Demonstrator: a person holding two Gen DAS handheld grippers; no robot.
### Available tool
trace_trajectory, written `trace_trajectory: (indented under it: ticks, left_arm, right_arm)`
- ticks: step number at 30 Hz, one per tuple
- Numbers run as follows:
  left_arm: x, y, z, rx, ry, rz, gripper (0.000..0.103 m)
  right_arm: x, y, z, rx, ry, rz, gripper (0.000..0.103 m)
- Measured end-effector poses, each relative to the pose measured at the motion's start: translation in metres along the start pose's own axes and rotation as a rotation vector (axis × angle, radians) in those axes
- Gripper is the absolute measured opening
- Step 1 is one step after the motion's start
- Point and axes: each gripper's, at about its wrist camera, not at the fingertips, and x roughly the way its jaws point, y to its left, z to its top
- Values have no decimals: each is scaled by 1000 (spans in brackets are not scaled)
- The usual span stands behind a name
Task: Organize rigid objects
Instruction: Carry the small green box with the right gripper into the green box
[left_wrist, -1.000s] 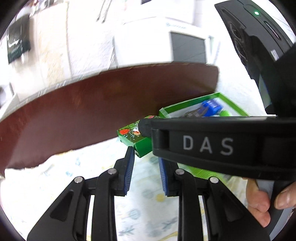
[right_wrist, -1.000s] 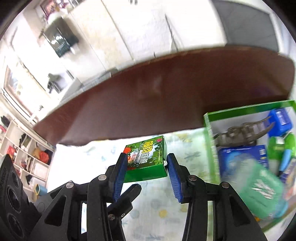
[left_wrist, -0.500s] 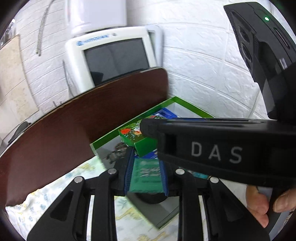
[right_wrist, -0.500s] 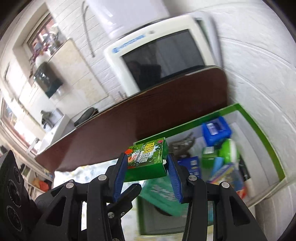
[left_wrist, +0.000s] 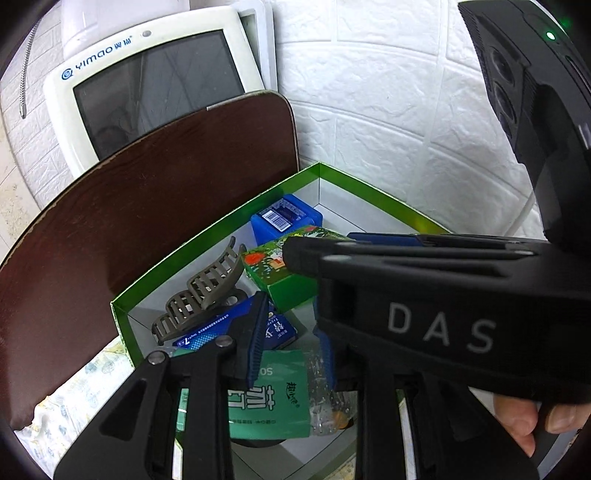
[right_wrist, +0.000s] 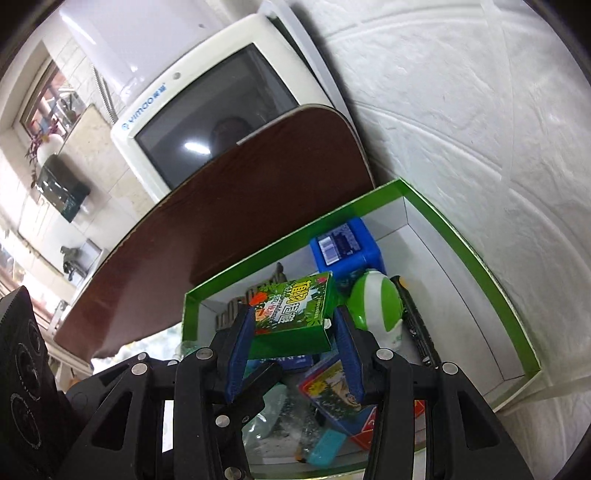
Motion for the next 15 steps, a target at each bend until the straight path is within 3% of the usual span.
trace_trajectory:
  ticks: [15]
  left_arm:
    - [12, 1, -8, -13, 15, -8, 24]
  right_arm:
    - [4, -4, -7, -4, 19, -17, 46]
